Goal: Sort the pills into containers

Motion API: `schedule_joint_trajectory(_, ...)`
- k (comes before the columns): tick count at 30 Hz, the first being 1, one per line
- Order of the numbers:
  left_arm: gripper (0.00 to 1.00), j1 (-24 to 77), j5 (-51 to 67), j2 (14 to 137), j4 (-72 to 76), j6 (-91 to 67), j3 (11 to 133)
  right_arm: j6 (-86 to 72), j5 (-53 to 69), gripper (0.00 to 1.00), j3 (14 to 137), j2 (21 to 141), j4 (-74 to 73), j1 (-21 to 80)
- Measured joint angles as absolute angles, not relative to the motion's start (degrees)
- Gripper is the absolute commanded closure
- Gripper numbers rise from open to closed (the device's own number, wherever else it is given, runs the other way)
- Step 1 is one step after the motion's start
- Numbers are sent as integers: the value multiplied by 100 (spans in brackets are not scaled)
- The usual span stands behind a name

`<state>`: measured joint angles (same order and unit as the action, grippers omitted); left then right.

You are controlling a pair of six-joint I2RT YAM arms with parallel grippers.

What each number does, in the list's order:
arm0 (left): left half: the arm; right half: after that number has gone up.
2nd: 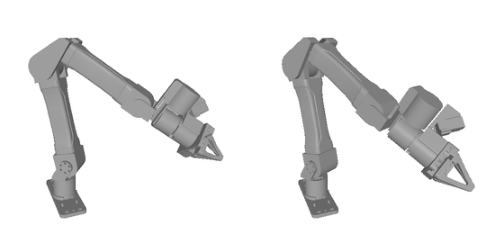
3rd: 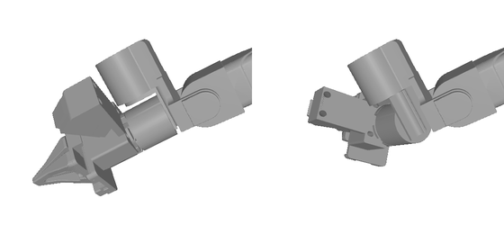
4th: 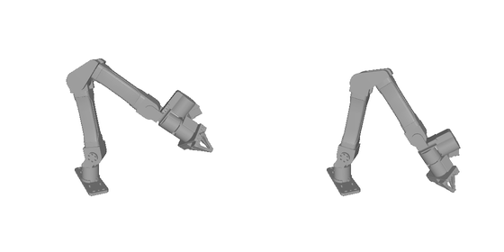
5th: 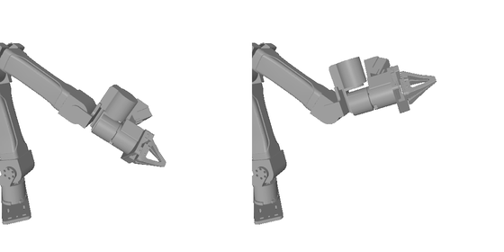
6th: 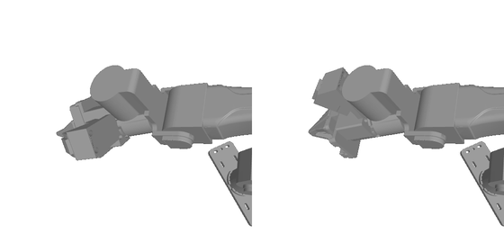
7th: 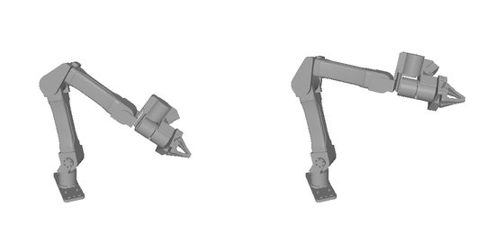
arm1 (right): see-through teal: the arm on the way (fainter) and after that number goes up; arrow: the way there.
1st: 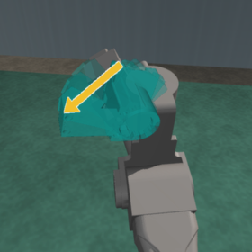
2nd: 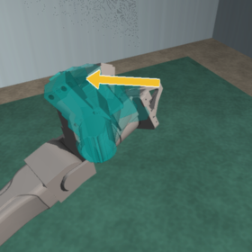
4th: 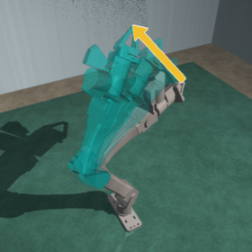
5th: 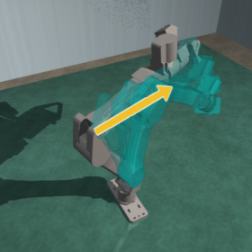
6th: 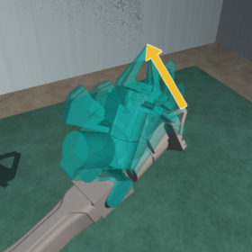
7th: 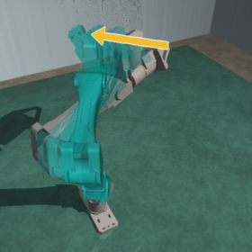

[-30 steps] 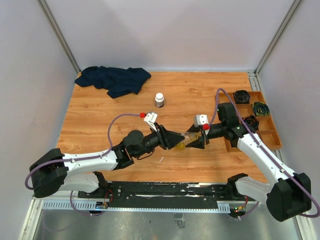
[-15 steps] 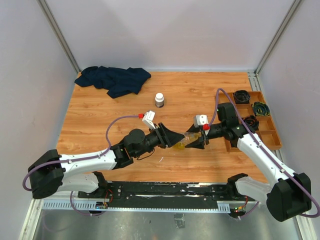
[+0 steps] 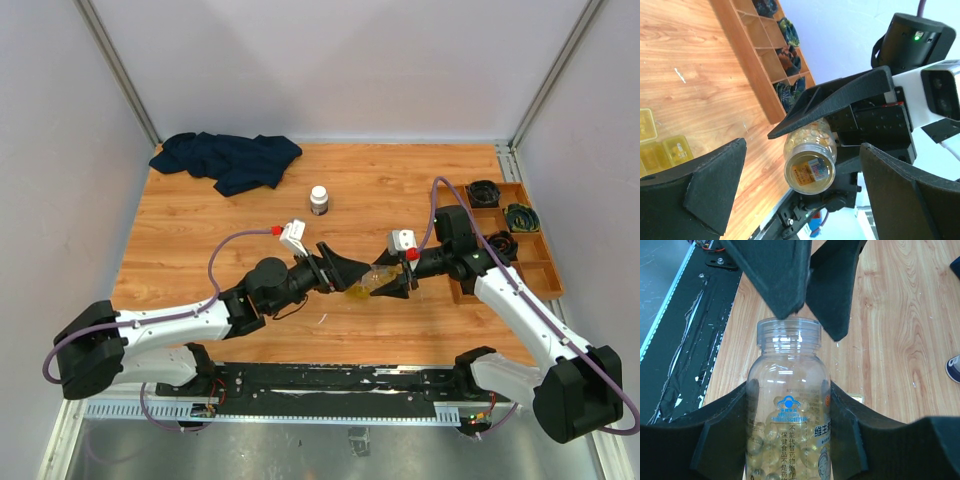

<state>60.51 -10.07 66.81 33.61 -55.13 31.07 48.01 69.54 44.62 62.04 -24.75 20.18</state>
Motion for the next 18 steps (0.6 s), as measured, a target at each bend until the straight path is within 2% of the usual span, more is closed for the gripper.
schedule_joint_trajectory(7, 1, 6051, -1004, 5970, 3765, -4442, 2657, 4801, 6989, 99, 4462, 6204, -2475, 2018)
schedule_joint_trajectory(13, 1, 6047, 40, 4998, 5205, -1741, 1341, 4801, 7026, 99, 4462, 6204, -2477, 2018)
schedule_joint_trajectory(18, 1, 5951, 1098, 5205, 5282, 456, 1288, 4801, 7030, 99, 4462, 6204, -2477, 2018)
